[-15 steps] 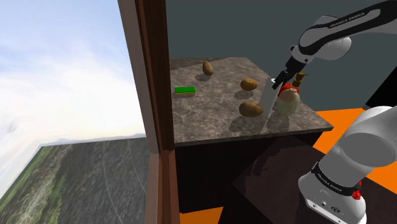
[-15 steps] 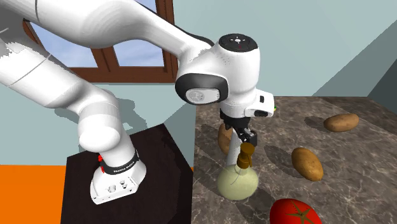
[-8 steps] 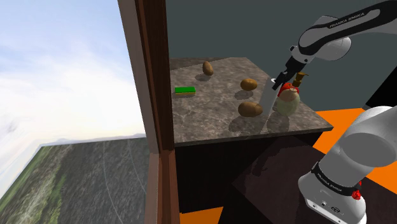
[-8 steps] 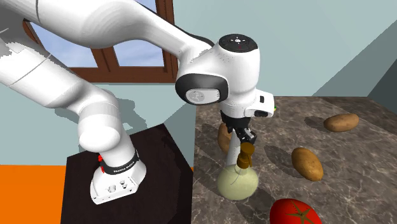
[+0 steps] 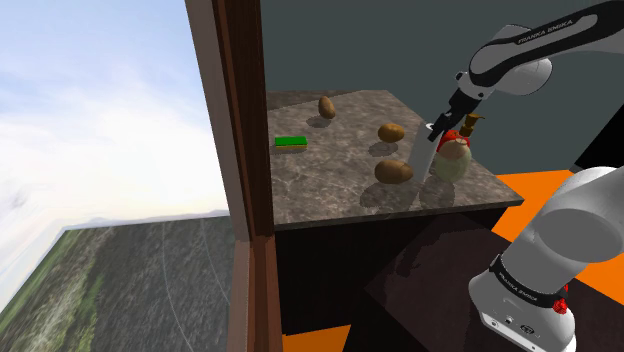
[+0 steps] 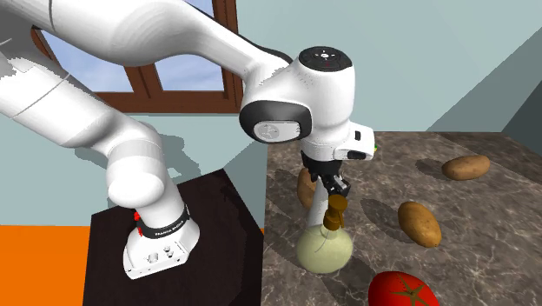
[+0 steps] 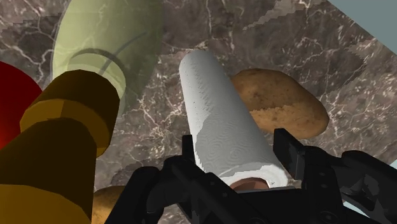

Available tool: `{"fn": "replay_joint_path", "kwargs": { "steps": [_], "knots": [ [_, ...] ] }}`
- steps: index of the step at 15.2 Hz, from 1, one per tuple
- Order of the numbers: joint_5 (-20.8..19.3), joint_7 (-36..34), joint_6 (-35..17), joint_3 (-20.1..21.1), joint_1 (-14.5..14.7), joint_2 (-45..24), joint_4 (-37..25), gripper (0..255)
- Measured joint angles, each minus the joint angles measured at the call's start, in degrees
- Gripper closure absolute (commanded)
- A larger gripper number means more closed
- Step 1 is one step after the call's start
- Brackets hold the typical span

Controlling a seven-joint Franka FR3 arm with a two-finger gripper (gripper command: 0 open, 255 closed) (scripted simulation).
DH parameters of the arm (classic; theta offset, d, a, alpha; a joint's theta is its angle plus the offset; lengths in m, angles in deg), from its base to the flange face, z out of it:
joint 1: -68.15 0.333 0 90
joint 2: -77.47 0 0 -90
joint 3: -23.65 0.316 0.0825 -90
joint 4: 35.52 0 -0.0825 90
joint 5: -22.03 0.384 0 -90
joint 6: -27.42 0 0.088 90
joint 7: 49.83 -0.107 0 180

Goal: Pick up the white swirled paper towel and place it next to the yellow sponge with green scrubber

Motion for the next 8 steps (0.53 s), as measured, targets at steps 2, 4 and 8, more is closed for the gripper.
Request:
{"fn": "replay_joint_path", "kwargs": {
  "steps": [2,4,8],
  "knots": [
    [-0.2,-0.3,1.1,0.3,-0.2,0.5,-0.6,255],
    [-0.5,-0.8,2.7,0.8,-0.4,1.3,-1.4,255],
    [-0.9,-1.8,6.0,1.9,-0.8,2.8,-3.4,255]
  ]
}}
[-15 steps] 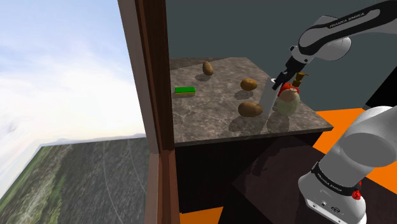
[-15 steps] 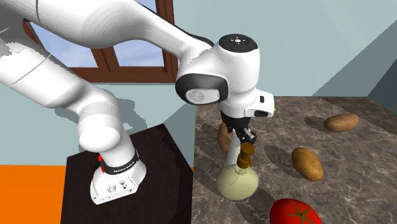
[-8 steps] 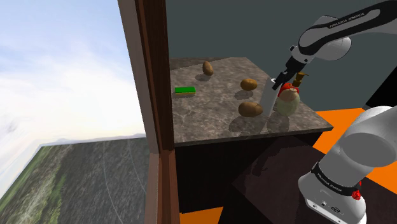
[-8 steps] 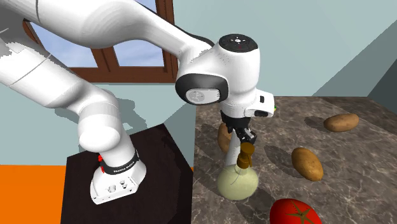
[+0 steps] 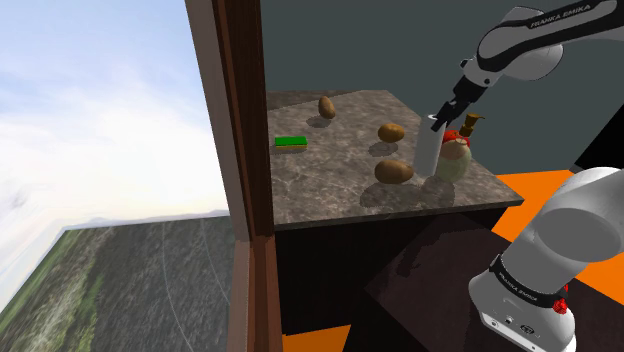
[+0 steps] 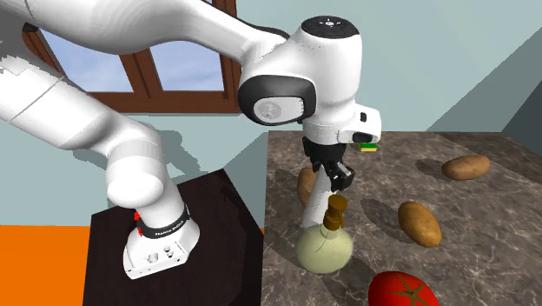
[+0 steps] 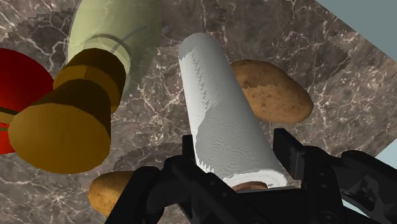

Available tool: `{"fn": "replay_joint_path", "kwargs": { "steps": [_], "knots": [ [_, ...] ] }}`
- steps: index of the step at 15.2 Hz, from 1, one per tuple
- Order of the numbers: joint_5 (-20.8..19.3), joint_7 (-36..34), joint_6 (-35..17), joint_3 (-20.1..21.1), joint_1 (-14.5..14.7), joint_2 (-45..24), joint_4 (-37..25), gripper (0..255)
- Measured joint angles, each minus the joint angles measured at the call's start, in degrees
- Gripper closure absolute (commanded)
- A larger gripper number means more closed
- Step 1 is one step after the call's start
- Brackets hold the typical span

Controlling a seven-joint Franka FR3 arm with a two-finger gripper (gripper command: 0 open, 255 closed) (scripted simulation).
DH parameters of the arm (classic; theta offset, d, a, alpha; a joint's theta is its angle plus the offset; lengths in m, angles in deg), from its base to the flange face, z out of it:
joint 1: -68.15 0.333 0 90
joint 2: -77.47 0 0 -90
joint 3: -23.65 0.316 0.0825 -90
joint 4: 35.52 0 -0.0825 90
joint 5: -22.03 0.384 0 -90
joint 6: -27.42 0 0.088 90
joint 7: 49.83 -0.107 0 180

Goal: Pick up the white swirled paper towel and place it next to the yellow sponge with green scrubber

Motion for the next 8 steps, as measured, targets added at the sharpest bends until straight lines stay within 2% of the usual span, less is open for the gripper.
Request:
{"fn": "replay_joint_path", "kwargs": {
  "steps": [8],
  "knots": [
    [-0.4,-1.6,6.6,1.8,-0.4,2.3,-4.5,255]
  ]
}}
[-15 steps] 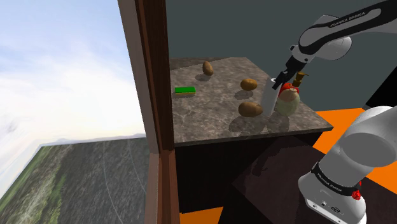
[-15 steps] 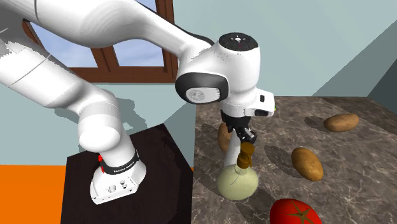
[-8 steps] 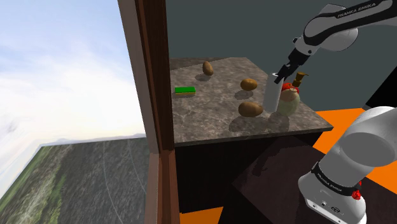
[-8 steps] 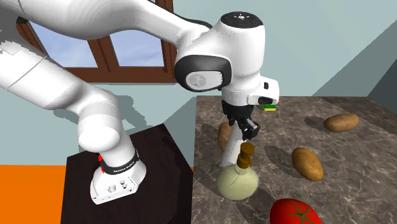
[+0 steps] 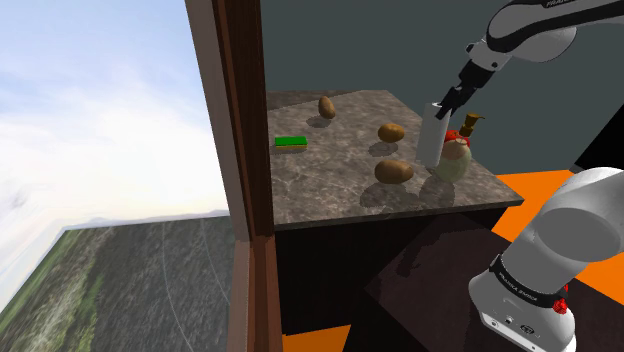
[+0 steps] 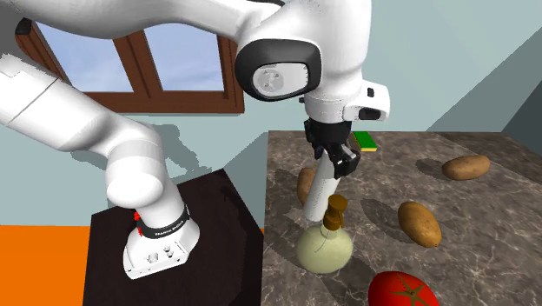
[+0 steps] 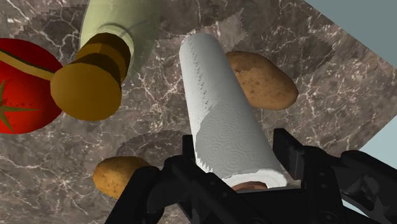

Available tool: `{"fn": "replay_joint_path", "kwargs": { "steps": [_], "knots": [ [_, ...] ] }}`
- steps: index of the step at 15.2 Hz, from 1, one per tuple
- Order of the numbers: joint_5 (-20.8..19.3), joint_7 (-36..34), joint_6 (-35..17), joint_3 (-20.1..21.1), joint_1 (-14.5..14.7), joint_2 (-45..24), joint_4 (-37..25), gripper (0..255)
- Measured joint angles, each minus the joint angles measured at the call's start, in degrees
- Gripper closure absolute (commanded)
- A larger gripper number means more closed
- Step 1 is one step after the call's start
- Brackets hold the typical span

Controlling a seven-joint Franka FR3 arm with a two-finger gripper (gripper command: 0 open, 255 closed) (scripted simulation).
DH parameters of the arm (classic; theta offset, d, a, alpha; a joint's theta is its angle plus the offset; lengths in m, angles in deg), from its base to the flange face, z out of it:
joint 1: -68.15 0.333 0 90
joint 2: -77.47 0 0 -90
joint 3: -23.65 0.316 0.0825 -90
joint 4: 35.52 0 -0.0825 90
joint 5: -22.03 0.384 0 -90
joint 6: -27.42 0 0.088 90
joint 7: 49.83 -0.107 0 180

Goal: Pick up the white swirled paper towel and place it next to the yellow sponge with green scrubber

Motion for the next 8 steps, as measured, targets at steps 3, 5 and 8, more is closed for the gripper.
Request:
{"fn": "replay_joint_path", "kwargs": {
  "steps": [3,5,8],
  "knots": [
    [0.0,-0.4,2.6,0.5,-0.1,0.6,-2.0,255],
    [0.0,-0.8,4.1,0.9,-0.1,0.9,-3.2,255],
    [0.0,-1.2,6.4,1.3,0.0,1.3,-5.2,255]
  ]
}}
